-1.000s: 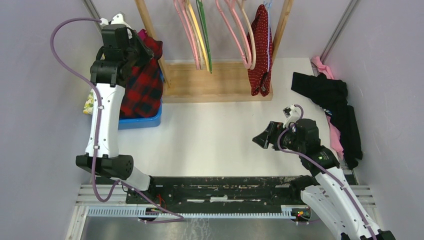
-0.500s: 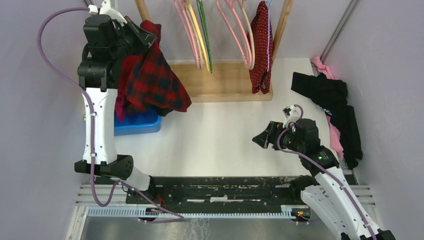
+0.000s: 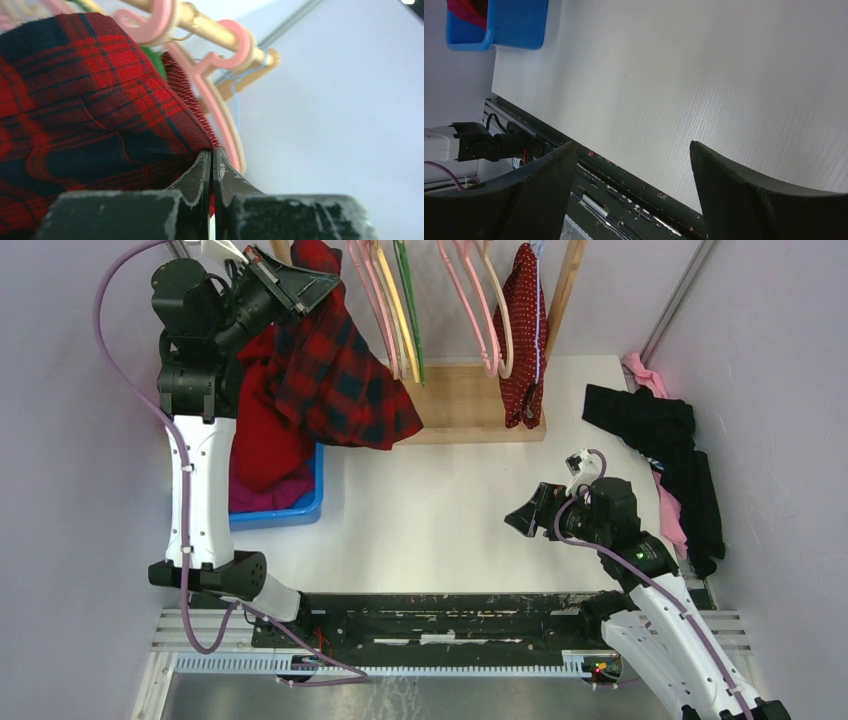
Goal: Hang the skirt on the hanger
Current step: Pick up the skirt from the bin, then place the skirt at the center of the board.
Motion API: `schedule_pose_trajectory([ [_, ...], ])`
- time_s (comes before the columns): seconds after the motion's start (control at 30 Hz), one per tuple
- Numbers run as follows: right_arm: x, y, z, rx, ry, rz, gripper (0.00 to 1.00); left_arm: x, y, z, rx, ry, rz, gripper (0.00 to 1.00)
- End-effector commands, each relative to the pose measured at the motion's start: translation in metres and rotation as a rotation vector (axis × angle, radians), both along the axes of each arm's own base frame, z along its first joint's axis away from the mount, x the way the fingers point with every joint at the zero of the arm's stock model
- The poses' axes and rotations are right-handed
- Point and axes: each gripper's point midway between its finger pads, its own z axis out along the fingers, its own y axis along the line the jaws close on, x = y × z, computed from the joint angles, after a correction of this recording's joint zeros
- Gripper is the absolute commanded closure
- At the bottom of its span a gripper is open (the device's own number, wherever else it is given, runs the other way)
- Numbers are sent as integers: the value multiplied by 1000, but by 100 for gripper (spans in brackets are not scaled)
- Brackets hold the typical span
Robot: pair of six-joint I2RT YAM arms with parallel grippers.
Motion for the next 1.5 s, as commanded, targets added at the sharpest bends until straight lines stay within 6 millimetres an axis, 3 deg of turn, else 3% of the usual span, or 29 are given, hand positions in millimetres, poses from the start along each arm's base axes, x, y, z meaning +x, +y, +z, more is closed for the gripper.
schedule_pose_trajectory([
  [0.0, 6, 0, 19, -2, -66, 1, 12, -98, -33, 96, -120, -354, -330, 94],
  [0.17, 7, -3, 23, -22, -80, -3, 12, -111, -37, 82, -133, -333, -389, 94],
  [0.33, 7, -7, 28, -38, -90, -14, 12, -123, -42, 51, -132, -282, -437, 94],
  [0.5, 6, -12, 31, -59, -97, -31, 12, -130, -48, 9, -121, -214, -450, 93],
  [0.67, 3, -16, 31, -73, -95, -48, 11, -125, -73, -56, -87, -81, -498, 93],
  [0.87, -1, -18, 29, -59, -88, -66, 11, -136, -121, -140, -25, 74, -555, 93],
  [1.07, -2, -17, 23, -49, -69, -72, 11, -168, -180, -208, 7, 175, -670, 93],
  [1.2, -2, -20, 20, -63, -61, -83, 11, -205, -240, -225, 52, 163, -811, 94],
  [1.33, -5, -28, 17, -95, -54, -109, 11, -231, -288, -218, 69, 104, -901, 94],
  [1.47, -10, -37, 17, -124, -57, -143, 11, -229, -314, -219, 74, 76, -913, 95],
])
